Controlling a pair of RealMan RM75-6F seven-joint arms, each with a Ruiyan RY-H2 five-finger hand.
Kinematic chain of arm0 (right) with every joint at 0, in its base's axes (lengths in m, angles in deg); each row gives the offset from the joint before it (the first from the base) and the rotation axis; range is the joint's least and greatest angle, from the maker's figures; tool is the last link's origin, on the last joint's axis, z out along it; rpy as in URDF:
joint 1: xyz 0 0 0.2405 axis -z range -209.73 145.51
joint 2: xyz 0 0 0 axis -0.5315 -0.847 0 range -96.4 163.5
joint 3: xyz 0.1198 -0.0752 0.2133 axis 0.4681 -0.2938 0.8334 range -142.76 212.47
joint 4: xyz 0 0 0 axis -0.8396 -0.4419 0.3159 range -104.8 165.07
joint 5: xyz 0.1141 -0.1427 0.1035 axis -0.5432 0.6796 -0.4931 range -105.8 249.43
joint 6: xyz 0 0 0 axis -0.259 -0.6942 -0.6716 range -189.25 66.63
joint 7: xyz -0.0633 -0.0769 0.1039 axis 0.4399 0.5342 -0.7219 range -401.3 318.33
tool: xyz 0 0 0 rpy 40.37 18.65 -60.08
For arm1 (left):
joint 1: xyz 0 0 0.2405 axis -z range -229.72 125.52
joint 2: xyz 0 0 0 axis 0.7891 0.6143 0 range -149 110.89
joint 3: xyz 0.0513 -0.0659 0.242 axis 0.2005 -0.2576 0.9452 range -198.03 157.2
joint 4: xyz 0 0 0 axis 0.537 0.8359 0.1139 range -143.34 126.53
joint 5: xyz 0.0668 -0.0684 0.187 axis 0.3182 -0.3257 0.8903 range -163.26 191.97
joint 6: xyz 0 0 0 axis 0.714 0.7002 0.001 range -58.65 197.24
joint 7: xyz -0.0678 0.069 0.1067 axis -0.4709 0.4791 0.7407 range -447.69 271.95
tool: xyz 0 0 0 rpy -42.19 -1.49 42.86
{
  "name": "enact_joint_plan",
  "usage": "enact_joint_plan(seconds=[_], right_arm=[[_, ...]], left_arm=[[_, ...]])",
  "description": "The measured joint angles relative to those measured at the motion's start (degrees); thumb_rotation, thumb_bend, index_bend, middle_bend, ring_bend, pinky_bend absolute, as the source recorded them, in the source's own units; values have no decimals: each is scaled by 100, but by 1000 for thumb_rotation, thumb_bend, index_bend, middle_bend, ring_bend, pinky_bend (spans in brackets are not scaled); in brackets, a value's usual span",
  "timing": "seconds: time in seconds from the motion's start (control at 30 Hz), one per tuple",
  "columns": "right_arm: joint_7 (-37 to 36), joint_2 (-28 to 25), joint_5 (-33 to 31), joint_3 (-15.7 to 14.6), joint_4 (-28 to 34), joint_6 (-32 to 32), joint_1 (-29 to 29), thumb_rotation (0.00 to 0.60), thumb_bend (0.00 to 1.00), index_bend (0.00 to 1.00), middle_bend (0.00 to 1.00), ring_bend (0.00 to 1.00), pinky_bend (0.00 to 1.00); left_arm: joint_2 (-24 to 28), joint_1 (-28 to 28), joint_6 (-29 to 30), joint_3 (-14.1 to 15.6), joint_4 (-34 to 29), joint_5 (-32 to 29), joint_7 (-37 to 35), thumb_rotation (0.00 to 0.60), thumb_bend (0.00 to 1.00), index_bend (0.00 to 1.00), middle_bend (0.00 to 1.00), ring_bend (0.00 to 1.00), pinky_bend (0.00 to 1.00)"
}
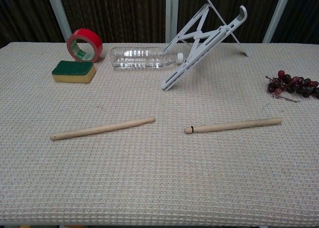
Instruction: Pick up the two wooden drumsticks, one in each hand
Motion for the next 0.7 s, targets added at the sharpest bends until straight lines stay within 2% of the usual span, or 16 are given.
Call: enact_joint_plan(seconds=[0.27, 0.47, 0.7], right_arm=[[-242, -35, 66, -62, -8, 244, -122, 600, 156, 206, 291, 207, 296], [-416, 11, 262, -73, -49, 597, -441, 600, 170, 216, 298, 207, 296], [-474, 524, 434, -40, -351, 1523, -1171, 600, 170, 293, 337, 207, 284]], left_arm=[[-21, -16, 48, 0, -47, -2, 65, 600, 17, 217, 227, 148, 85], [-36, -56, 166, -15, -95, 25, 128, 600, 16, 217, 227, 148, 85], [-1, -81, 176, 25, -164, 76, 95, 600, 16, 217, 227, 148, 85]])
